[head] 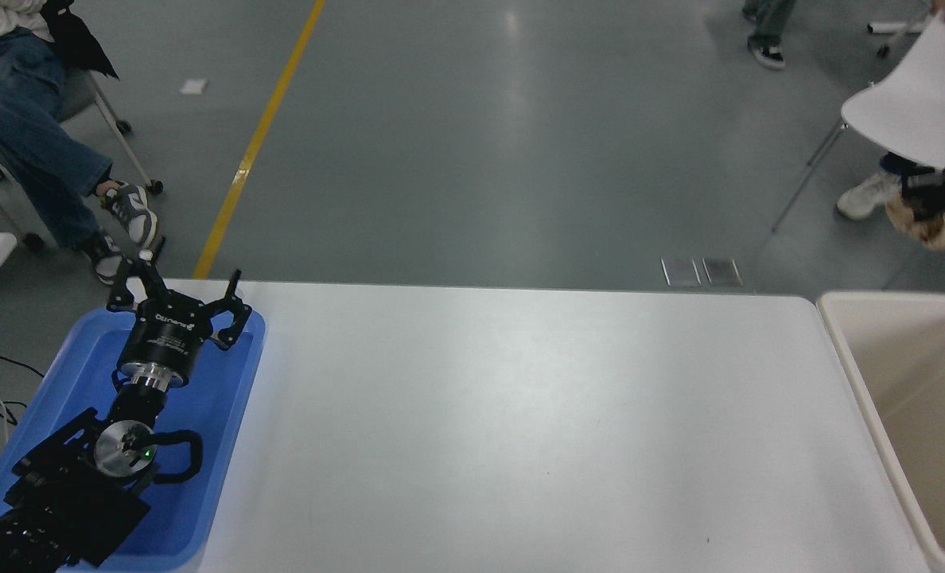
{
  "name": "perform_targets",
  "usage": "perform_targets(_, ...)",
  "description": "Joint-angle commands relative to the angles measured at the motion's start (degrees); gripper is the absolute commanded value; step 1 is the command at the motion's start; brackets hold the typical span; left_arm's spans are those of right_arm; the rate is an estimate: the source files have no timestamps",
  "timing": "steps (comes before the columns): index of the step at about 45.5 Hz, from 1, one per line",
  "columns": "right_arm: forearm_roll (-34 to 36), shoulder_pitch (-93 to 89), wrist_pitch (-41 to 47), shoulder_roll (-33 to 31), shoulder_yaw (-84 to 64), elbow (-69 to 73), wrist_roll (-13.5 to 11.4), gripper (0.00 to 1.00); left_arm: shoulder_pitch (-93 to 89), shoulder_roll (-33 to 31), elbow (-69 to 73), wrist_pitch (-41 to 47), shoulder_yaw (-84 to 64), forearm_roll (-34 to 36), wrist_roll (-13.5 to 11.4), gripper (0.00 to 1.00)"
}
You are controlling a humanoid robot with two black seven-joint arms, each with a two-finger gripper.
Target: Pick up paper ball place in dustbin
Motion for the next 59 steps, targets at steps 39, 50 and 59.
perform_targets(39,6.95,-72.11,-27.67,8.62,42.82,-54.93,-0.46,0.0,0.0,0.06,-0.07,0.0,0.0,0.0,-0.08,1.0)
perform_targets(50,7.04,-75.28,-28.82,10.47,44.67,-54.93,-0.46,0.0,0.0,-0.02,0.02,0.0,0.0,0.0,-0.08,1.0)
perform_targets(59,7.3,-75.37,-28.82,10.56,44.67,-54.84,-0.46,0.0,0.0,-0.02,0.02,0.0,0.0,0.0,0.0,1.0)
